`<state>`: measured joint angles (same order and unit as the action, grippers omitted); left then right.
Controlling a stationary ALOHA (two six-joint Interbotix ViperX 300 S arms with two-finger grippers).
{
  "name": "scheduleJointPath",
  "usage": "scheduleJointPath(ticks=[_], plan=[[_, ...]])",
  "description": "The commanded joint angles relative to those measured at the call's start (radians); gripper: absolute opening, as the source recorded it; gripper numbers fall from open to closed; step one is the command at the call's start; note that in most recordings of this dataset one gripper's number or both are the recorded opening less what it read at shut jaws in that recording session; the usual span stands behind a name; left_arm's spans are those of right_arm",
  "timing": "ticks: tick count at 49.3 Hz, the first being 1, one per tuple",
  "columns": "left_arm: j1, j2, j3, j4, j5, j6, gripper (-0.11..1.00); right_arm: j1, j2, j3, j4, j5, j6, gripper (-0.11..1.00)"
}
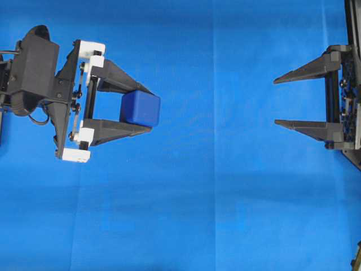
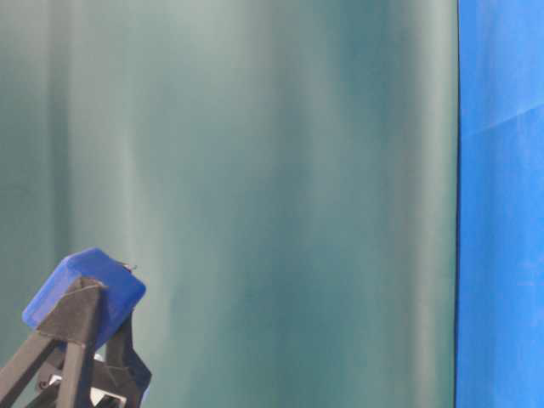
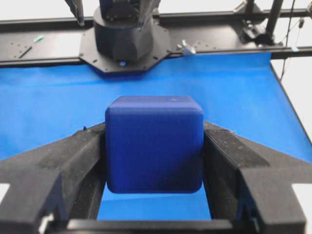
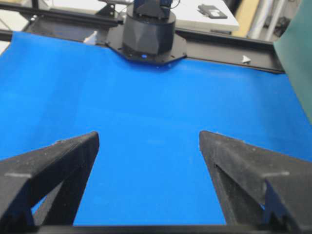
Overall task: Handover the blue block to the right arm after grasping it with the left arm, then place it in the designated position.
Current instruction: 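Rotate the left gripper to hold the cube out toward the right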
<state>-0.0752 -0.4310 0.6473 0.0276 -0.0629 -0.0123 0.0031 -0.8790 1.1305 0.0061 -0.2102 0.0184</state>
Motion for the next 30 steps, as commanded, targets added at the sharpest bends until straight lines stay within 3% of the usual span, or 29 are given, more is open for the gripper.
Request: scheduleJointPath(ticks=[1,18,30], plan=[[0.003,-0.049,-0.011,-0.002,-0.011,0.002,0.49,-0.002,0.002,-0.029,-0.002,-0.009,-0.002,0.97],[0.006,-0.049,-0.011,0.0,-0.015,0.002,0.49,-0.002,-0.002,-0.063,-0.012,0.014,-0.018,0.97],[0.006,-0.049,-0.011,0.0,-0.017,0.002,0.49,0.0,-0.037,-0.117,-0.08,0.118,-0.092,0.97]])
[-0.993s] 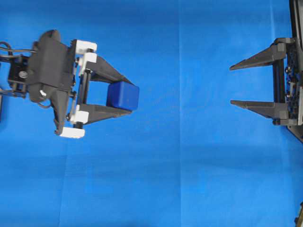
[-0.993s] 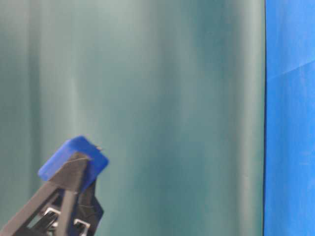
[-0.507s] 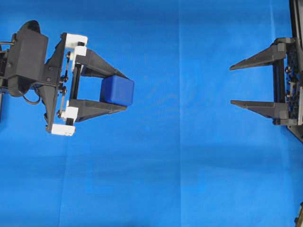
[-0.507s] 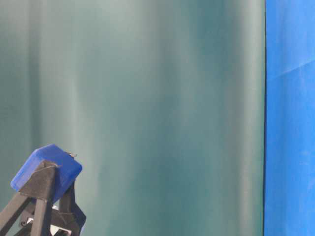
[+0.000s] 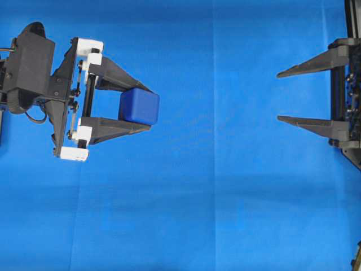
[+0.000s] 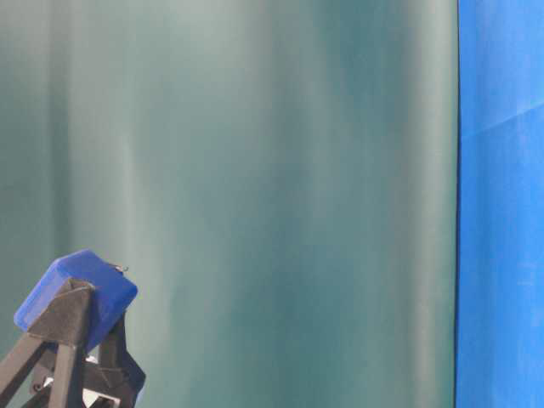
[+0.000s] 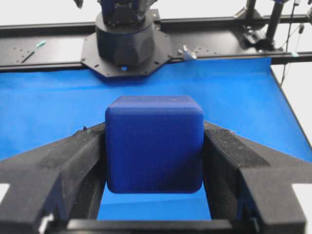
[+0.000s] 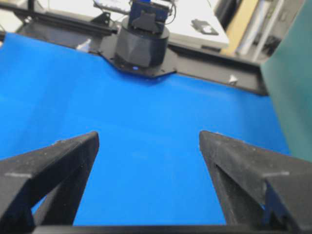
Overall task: Handover the blue block to the right arm after grasping it with the left arm, then place it in the designated position.
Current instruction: 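Rotate the left gripper to hold the cube out toward the right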
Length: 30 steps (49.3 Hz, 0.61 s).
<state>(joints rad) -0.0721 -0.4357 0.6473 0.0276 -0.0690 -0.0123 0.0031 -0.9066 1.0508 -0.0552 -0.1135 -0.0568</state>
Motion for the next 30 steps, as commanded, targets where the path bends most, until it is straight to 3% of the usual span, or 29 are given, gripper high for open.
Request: scheduleJointPath(ticks=[1,15,30], plan=[[0.003,-0.044,-0.011,0.0,-0.011,0.002,0.49,0.0,-0.012,-0.038,-0.028,0.029,-0.025,0.97],[0.006,-0.044,-0.011,-0.002,-0.014,0.002,0.49,-0.002,-0.046,-0.052,-0.187,0.057,-0.161,0.96],[0.009,-0.046,-0.009,-0.002,-0.025,0.002,0.49,-0.002,-0.049,-0.054,-0.454,0.023,-0.313,0.95]])
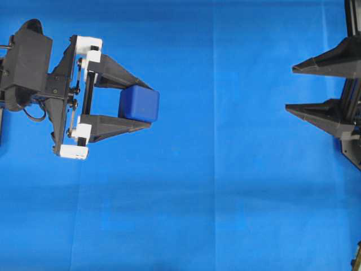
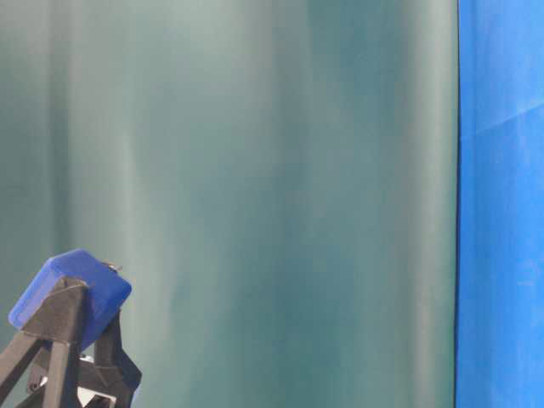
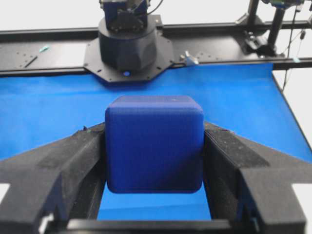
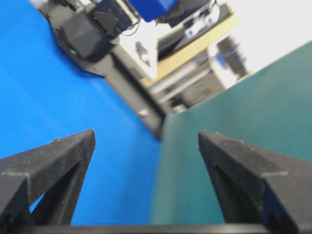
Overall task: Handover the blue block to the right arm after grasping it with the left arm, then place it in the designated position.
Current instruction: 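Rotate the left gripper to hold the cube out toward the right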
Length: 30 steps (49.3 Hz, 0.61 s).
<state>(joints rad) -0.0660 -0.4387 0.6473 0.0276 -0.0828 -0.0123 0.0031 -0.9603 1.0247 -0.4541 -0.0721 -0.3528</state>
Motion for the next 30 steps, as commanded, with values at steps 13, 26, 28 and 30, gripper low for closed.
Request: scheduleJointPath(ticks=[13,26,28,30], plan=[[0.003,-0.043,-0.009,-0.003,-0.011,0.002,0.49,0.012,0.014,-0.023,-0.284,-0.072,-0.084,0.95],[0.003,-0.041,-0.005,-0.003,-0.011,-0.003,0.48,0.021,0.029,-0.02,-0.365,-0.193,-0.103,0.95],[0.003,-0.041,-0.005,-0.003,-0.011,-0.005,0.49,0.021,0.034,-0.021,-0.373,-0.193,-0.103,0.95],[0.003,-0.043,-0.005,-0.003,-0.011,-0.006,0.49,0.021,0.035,-0.021,-0.373,-0.193,-0.103,0.95]])
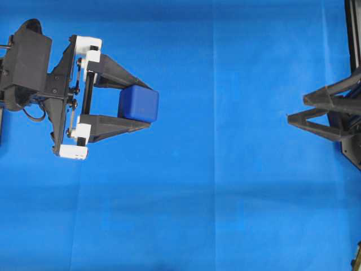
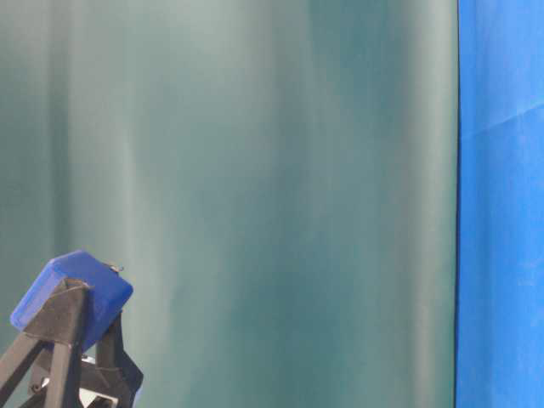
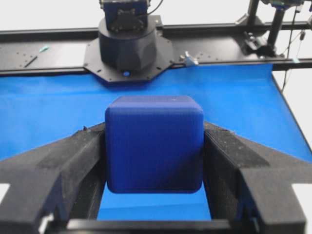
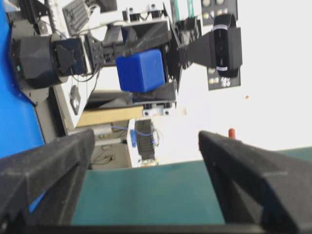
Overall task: Handover the blue block to the right arm after grasping it with the left arm, then place it in the designated position.
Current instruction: 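Rotate the left gripper to hold the cube out toward the right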
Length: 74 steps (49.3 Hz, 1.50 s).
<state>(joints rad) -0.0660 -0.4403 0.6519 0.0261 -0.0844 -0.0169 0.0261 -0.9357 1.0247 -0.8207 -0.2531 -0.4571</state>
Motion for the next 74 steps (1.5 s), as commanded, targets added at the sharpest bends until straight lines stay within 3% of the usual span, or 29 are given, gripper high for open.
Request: scheduleJointPath(ticks=[1,74], plan=[[0.003,-0.041,-0.009,-0.002,-0.009,-0.002,0.49,-0.002,0.011,-0.021,-0.006,-0.012,0.002,0.95],[0.006,-0.041,-0.008,-0.002,-0.009,-0.003,0.49,-0.002,0.015,-0.026,-0.006,0.005,0.002,0.95]])
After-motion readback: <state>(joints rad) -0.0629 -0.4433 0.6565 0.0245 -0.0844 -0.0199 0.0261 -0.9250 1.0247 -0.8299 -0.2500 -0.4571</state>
